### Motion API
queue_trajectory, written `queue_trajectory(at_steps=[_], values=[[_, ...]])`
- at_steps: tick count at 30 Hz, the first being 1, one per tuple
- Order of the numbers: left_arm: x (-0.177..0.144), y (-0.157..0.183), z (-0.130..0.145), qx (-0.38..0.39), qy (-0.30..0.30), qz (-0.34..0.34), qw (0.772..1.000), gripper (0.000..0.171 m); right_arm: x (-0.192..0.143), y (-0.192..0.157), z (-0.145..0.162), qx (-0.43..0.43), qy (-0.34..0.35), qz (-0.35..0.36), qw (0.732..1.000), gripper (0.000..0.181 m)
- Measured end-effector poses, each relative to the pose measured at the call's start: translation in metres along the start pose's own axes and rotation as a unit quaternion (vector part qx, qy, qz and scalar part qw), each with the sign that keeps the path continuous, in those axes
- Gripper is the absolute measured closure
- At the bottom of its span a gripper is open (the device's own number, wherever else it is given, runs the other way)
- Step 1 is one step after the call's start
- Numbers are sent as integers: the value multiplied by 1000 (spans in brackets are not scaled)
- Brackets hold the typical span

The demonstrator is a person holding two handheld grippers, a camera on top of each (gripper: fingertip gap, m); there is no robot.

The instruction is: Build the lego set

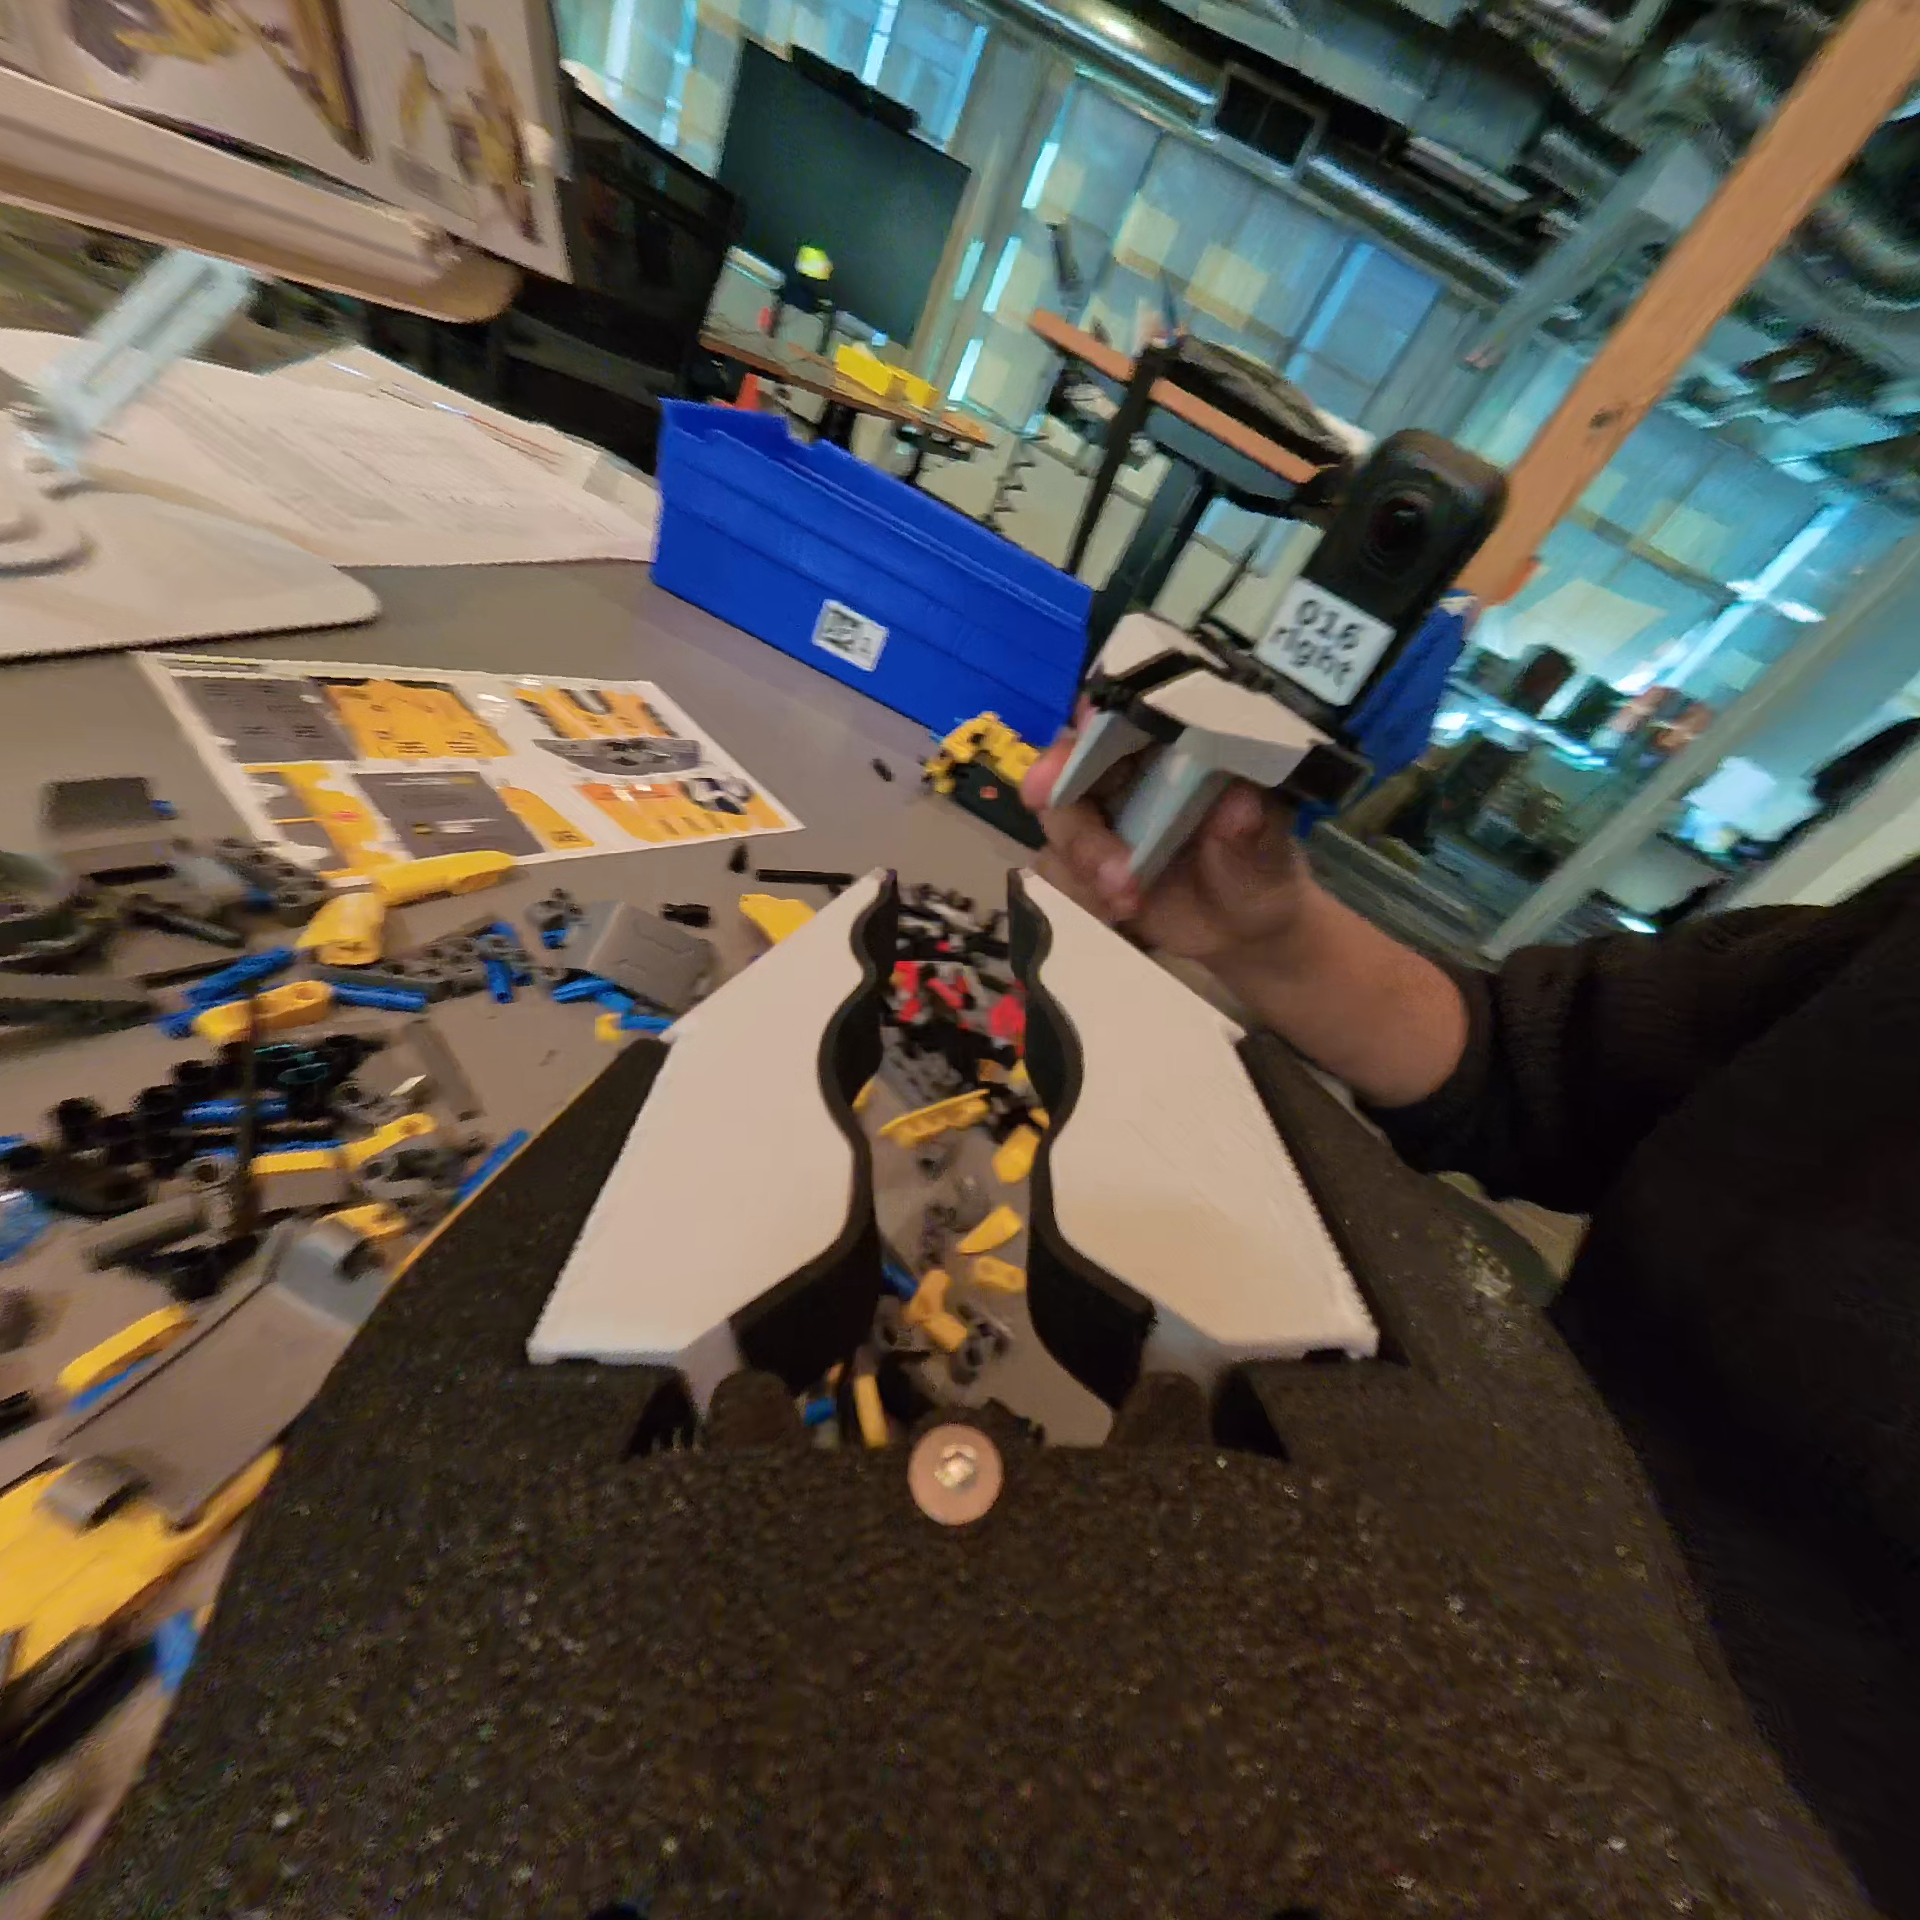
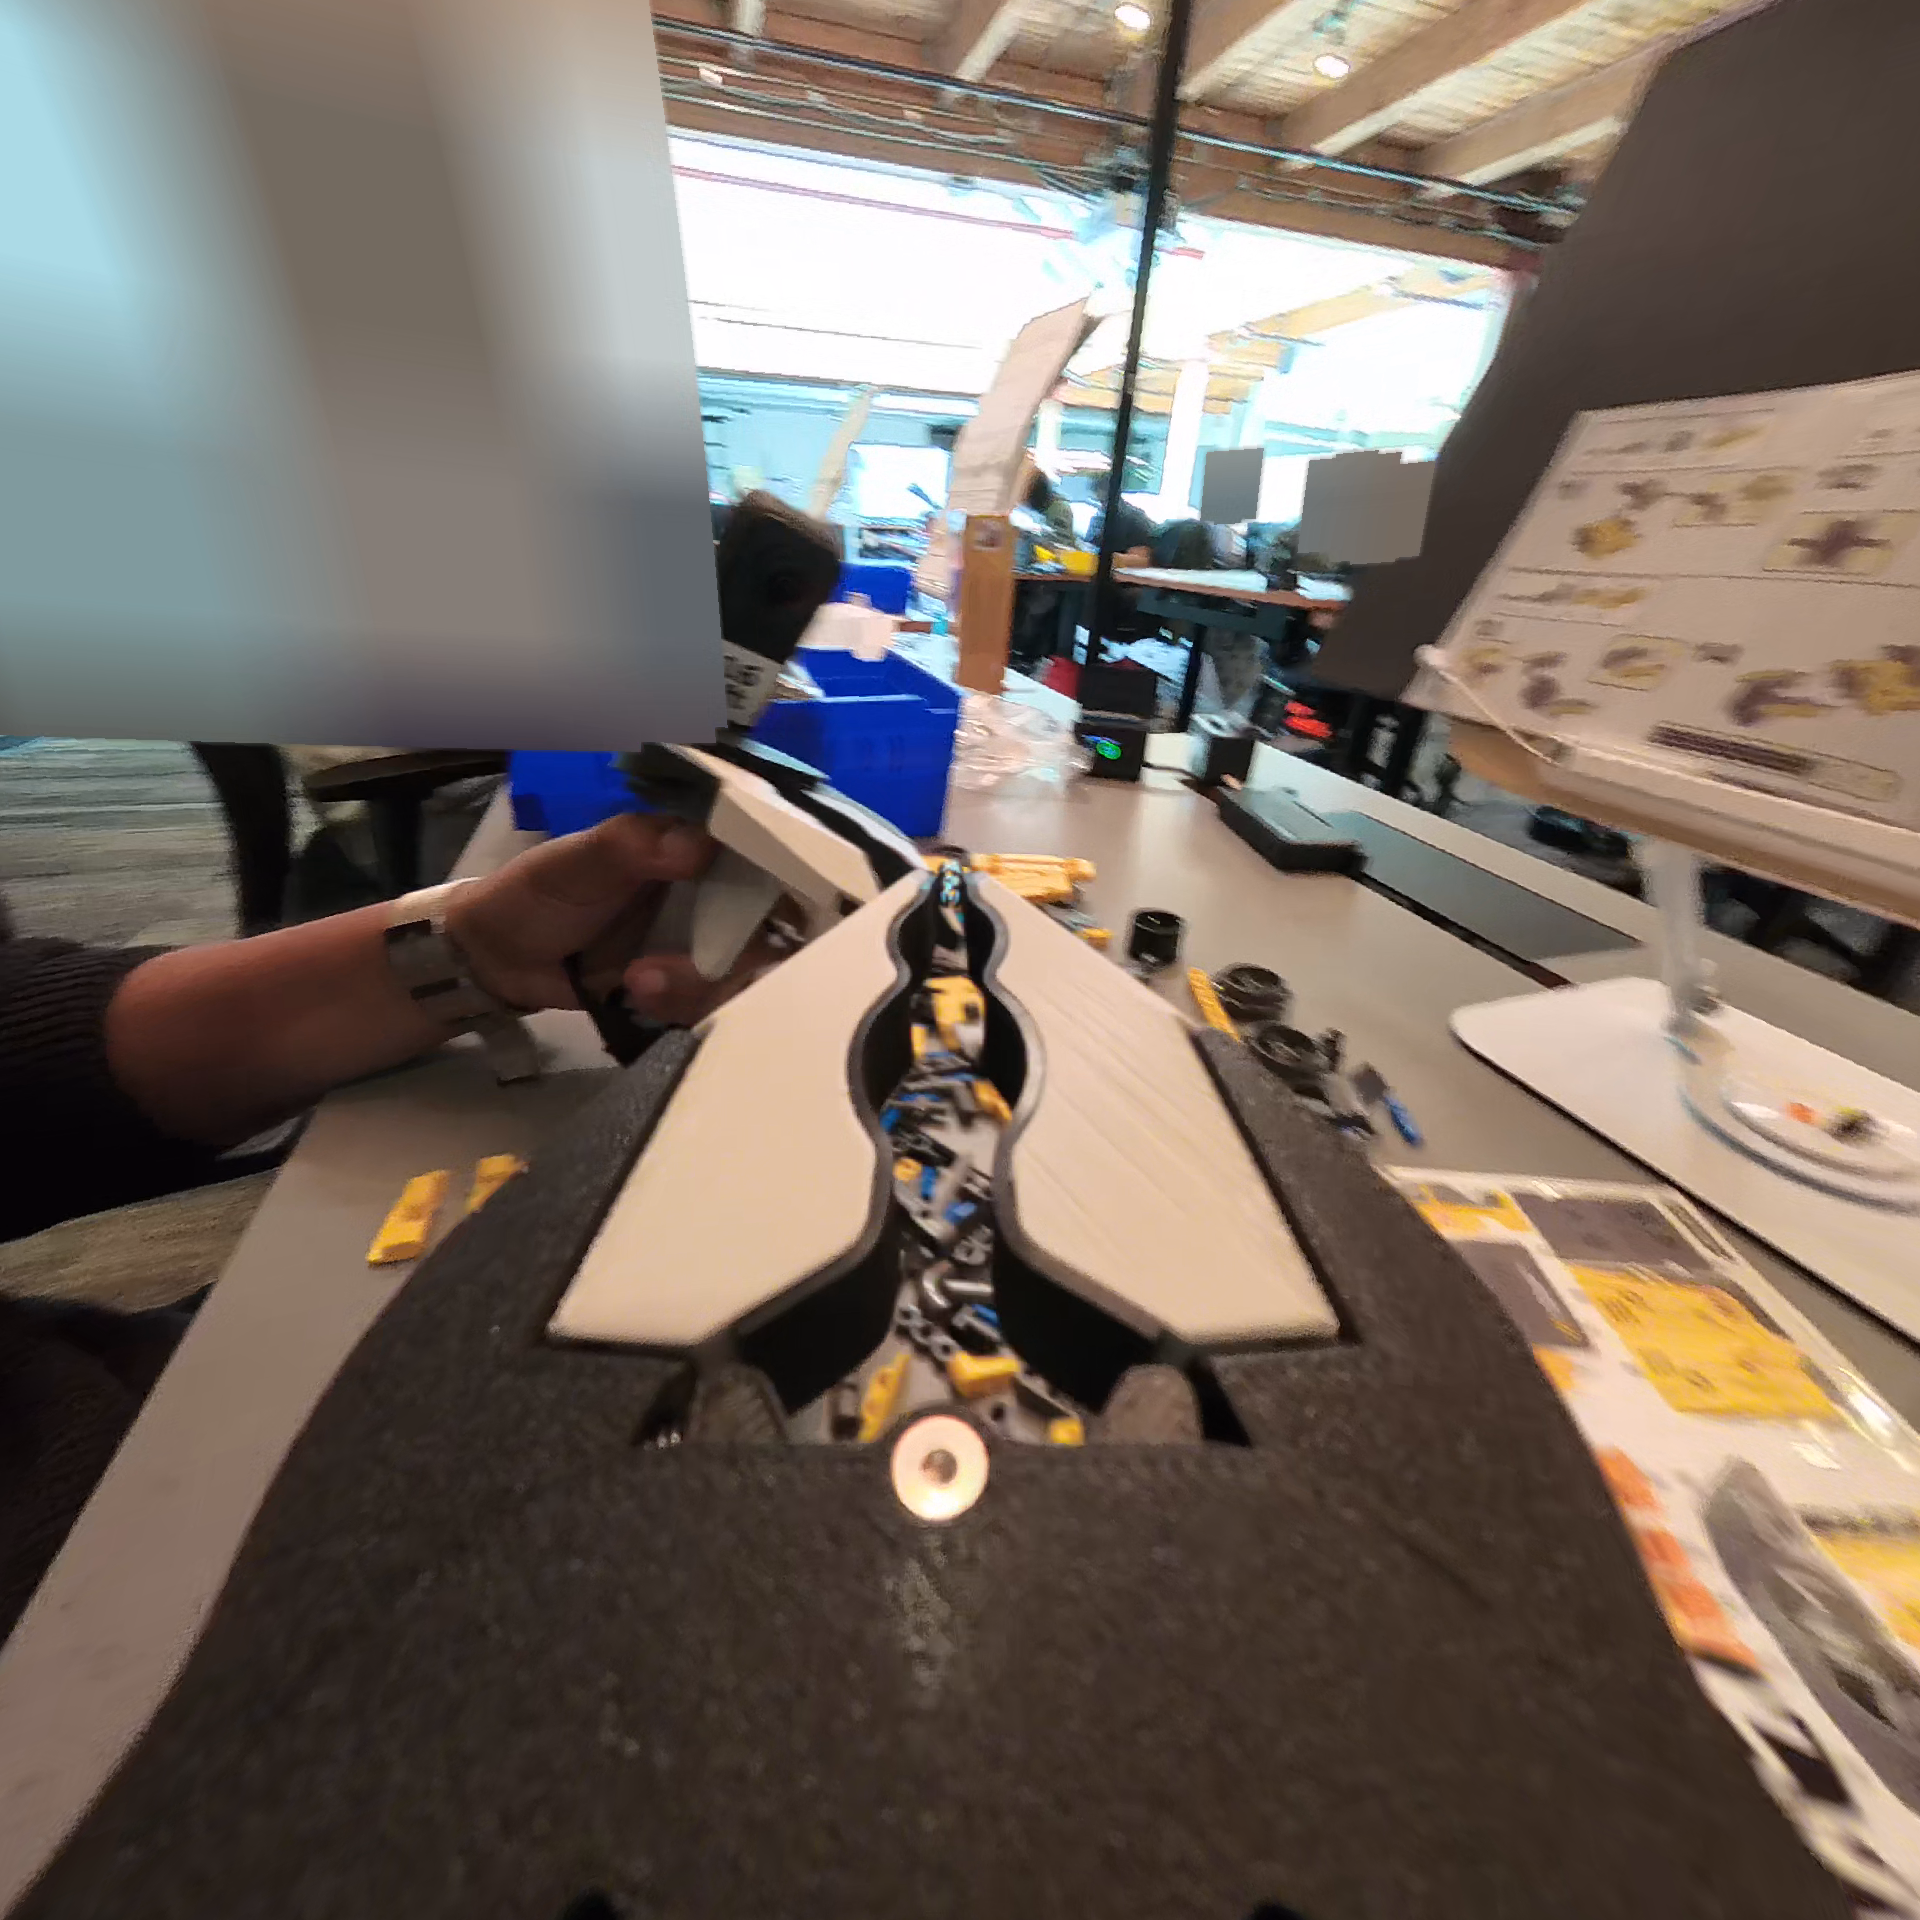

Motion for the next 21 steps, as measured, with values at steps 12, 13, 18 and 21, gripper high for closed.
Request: queue_trajectory(at_steps=[12,13,18,21], values=[[-12,-6,-6,29,30,-89,995,153,7,-67,4,-75,-391,-129,908,176],[-12,-6,-6,28,30,-88,995,153,12,-77,6,-98,-426,-154,886,176],[-16,-6,-7,17,42,-78,996,152,30,-108,12,-153,-527,-252,797,177],[-19,-6,-10,7,55,-68,996,152,39,-113,16,-152,-560,-279,765,177]])
Point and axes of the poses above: each gripper's, where its closed fingertips meet, x out along the fingers, z out of its underside, y = z × x across the jaws, the point moved 9 cm from there along -x, back along the fingers, and after that the axes turned 8 degrees about -x, right-handed, at the moved point
